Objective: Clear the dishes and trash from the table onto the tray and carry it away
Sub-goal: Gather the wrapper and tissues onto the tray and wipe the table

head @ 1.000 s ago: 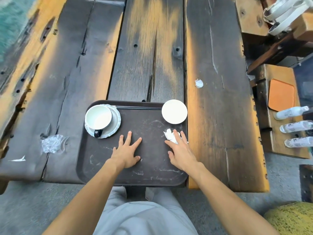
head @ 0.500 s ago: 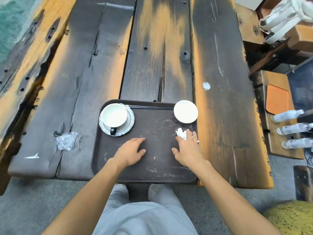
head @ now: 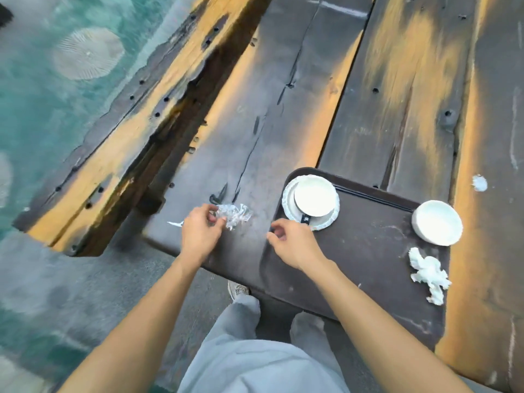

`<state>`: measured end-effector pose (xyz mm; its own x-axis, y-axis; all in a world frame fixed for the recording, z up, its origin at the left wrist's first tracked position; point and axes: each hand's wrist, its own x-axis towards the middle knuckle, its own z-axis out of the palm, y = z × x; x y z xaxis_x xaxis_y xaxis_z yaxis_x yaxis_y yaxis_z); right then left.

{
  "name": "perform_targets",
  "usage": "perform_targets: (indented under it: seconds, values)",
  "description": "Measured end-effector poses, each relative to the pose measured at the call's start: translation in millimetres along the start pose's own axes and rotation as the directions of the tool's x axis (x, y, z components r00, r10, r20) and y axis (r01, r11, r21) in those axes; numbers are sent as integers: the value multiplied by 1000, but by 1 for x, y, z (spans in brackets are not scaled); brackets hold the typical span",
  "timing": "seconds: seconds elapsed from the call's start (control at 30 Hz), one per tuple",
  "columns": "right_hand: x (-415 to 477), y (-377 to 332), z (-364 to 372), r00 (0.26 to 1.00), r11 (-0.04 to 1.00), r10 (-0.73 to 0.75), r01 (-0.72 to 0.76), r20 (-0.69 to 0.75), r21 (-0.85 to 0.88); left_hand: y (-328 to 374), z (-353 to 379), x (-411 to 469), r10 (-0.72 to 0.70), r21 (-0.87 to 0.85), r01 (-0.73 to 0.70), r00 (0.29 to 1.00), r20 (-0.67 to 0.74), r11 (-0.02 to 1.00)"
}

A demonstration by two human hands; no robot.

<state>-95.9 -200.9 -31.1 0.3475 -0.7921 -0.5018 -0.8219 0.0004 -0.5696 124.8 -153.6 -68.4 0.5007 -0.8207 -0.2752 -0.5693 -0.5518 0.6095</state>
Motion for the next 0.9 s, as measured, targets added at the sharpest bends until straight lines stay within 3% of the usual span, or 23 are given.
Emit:
perform_targets:
  seconds: [0.17, 0.27, 0.4, 0.67, 0.9]
  values:
    - [56, -45, 46, 968, 963, 246, -250, 56, 97, -36, -3, 32, -169, -36, 179, 967, 189, 983]
    - [72, -50, 60, 946, 933, 325, -321, 3, 164, -37, 4, 40, -133, -76, 159, 952, 275, 984]
    - [80, -47, 67, 926, 913, 372, -352, -64, 207, -38, 10, 49, -56, -30, 67, 959, 277, 997]
    - [72, -45, 67, 907, 865, 401, -331, -125, 376, -38, -2, 50, -97, -65, 117, 962, 255, 991]
    - [31, -23, 45, 903, 715, 419, -262, -98, 648, -27, -6, 34, -56, -191, 110, 962, 268, 975]
